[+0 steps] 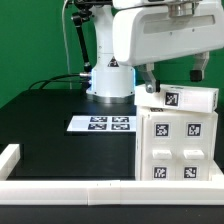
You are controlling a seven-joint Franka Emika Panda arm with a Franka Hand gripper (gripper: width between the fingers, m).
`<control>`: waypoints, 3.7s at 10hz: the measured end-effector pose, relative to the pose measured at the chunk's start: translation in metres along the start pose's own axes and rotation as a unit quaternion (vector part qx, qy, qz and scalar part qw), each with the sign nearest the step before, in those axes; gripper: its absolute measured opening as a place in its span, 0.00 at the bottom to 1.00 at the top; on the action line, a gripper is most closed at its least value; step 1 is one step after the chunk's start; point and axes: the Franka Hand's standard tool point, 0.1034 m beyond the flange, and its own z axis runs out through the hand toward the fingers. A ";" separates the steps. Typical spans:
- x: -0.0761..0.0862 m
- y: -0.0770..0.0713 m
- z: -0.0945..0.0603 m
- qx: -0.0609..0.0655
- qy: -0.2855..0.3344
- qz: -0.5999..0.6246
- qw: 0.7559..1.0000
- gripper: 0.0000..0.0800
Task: Assemble cabinet
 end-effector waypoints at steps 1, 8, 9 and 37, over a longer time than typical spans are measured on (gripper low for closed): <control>-0.001 0.001 0.001 -0.003 -0.004 -0.039 0.999 1.00; -0.003 0.000 0.007 -0.004 -0.008 -0.061 0.998 0.70; -0.003 0.000 0.007 -0.004 -0.008 -0.054 0.998 0.70; -0.002 -0.007 0.009 0.059 0.018 0.905 0.421 0.70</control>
Offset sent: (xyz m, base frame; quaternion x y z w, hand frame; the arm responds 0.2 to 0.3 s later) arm -0.0010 0.0041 -0.0067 -0.0134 -0.0022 0.0413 0.9991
